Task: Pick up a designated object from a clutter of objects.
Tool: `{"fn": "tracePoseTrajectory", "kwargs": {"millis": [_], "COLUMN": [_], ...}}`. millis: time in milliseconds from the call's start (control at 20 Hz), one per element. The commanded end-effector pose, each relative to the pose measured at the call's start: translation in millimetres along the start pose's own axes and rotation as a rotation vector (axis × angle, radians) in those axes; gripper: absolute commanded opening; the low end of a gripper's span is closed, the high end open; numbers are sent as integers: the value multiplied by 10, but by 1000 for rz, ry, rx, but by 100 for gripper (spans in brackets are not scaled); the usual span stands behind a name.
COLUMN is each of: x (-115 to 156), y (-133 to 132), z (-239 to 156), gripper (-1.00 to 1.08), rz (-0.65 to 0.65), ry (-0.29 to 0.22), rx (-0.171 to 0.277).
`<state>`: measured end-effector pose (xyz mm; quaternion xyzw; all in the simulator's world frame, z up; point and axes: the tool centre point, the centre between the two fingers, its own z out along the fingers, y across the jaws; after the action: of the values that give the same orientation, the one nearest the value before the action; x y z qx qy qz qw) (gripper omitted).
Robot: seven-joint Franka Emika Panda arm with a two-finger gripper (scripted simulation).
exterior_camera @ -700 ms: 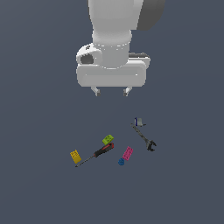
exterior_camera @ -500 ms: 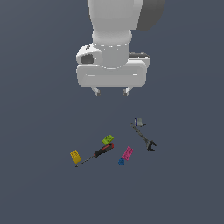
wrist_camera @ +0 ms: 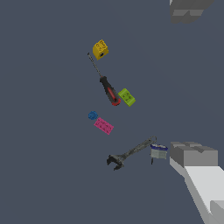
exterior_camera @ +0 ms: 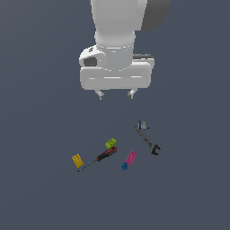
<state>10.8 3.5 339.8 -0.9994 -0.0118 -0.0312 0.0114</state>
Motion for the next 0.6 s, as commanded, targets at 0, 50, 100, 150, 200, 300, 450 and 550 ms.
{"fn": "tracePoseTrajectory", "kwargs": {"millis": [0,50,100,150,200,300,450,550], "x": [0,3,8,16,27,57,119,170], "y": [0,2,6,13,23,49,104,152], "z": [-1,2,8,17,28,61,130,190], "gripper": [100,100,100,100,100,100,100,100], "rz": [0,-1,-3,-5,-9,-19,-38,-55], "ry": [0,0,0,0,-1,-2,-4,-5], "rx": [0,0,0,0,0,0,0,0]}}
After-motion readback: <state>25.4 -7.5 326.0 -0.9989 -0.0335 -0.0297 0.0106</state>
